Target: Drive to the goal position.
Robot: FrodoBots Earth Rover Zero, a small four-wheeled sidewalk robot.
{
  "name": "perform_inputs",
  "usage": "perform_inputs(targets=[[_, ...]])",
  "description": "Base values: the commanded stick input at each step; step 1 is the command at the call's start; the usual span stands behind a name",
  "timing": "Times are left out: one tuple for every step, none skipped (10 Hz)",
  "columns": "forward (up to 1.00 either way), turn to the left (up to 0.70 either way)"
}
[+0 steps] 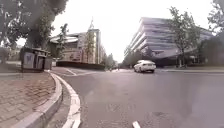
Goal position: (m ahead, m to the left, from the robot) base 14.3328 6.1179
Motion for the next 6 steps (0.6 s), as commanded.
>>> perform_inputs(targets=[[0.70, 0.00], [0.70, 0.00], [0.70, 0.00], [0.70, 0.00], [0.70, 0.00], [0.70, 0.00]])
